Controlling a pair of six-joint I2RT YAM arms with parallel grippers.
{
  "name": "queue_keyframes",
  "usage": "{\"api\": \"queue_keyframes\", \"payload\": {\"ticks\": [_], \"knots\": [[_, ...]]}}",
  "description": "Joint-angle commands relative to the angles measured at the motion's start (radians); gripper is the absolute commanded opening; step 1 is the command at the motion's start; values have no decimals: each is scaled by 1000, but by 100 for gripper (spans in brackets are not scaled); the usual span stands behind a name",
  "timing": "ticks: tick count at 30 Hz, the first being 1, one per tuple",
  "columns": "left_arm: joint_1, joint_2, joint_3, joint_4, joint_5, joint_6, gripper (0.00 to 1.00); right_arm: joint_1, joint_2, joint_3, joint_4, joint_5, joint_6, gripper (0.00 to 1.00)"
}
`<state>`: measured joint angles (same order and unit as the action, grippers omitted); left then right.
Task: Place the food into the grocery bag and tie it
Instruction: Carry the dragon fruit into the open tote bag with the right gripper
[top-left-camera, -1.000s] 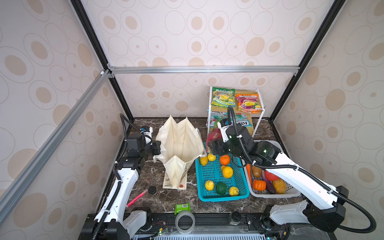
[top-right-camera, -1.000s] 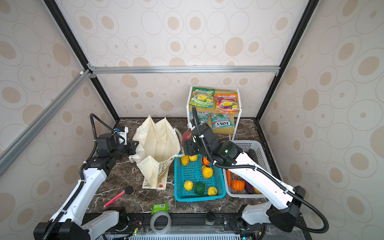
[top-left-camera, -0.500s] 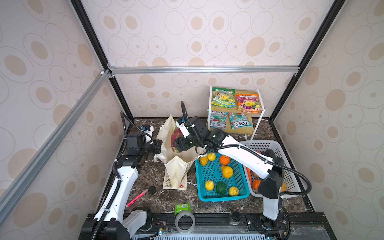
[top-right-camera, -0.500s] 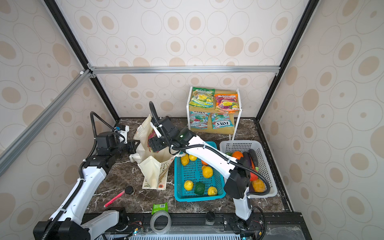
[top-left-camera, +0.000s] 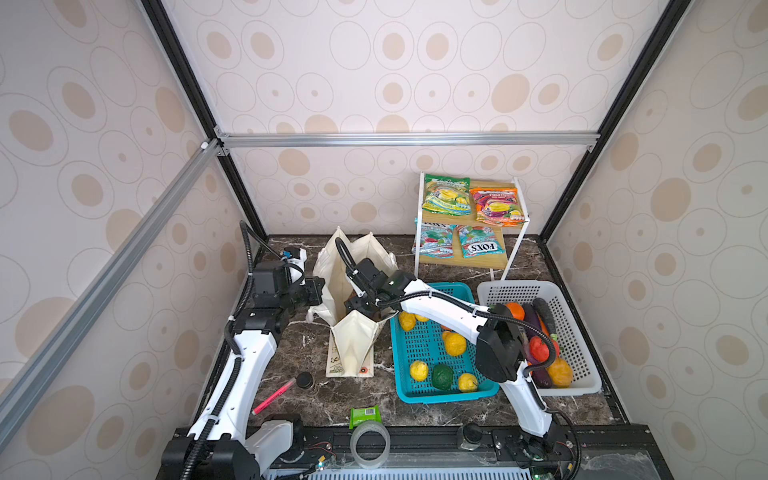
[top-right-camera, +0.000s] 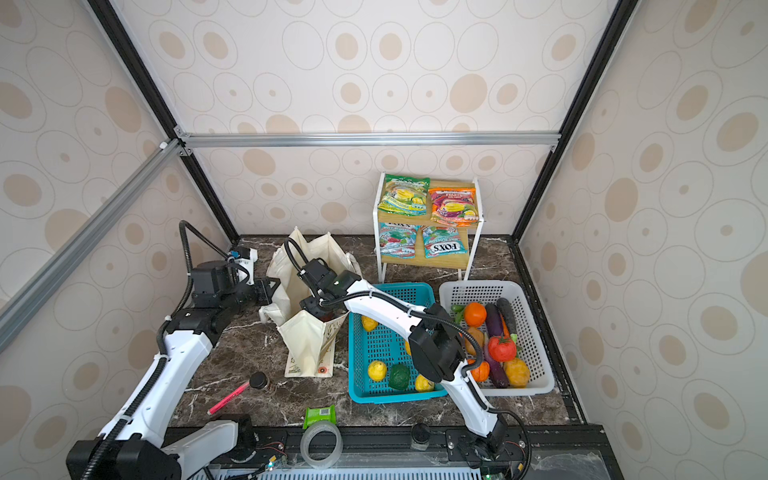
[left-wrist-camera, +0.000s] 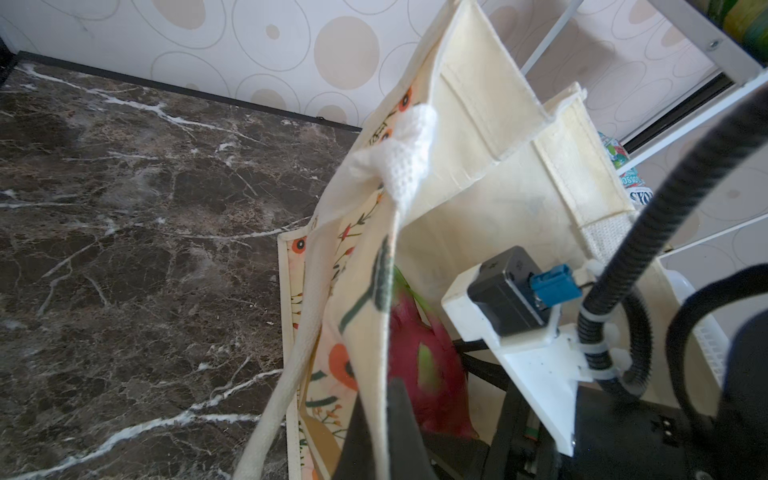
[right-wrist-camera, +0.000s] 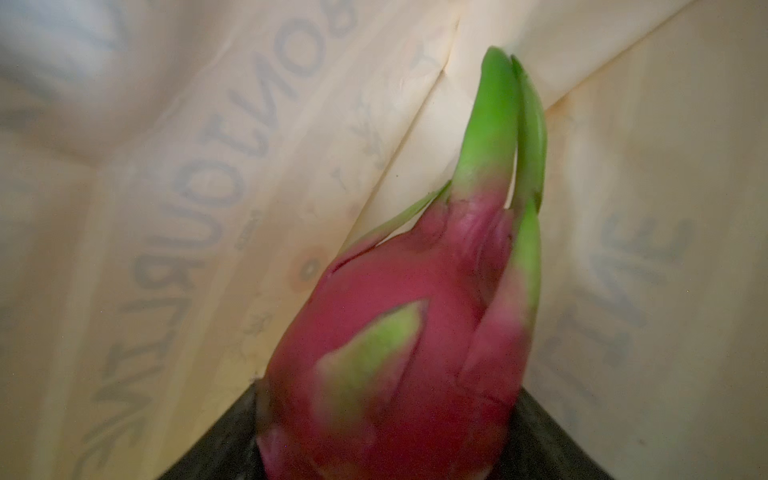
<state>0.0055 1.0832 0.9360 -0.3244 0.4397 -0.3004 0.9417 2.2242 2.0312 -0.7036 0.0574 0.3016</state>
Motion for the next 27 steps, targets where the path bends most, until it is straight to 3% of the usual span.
{"api": "queue_keyframes", "payload": {"ticks": [1,7,14,21,27], "knots": [[2,-32,67,-4,-26,-5,0,-1,41,15,-58,60,-1,78],[21,-48,141,-87,-116,21,0,-5,84,37,-183,196,2,78],[74,-81,126,-127,-196,42,0,-10,53,49,-297,252,-16,79],[83,-87,70,-93,-188,48,0,-10,58,31,-261,200,-42,80],[83,-73,-54,51,-25,9,0,-9,98,95,-279,137,-24,89]]}}
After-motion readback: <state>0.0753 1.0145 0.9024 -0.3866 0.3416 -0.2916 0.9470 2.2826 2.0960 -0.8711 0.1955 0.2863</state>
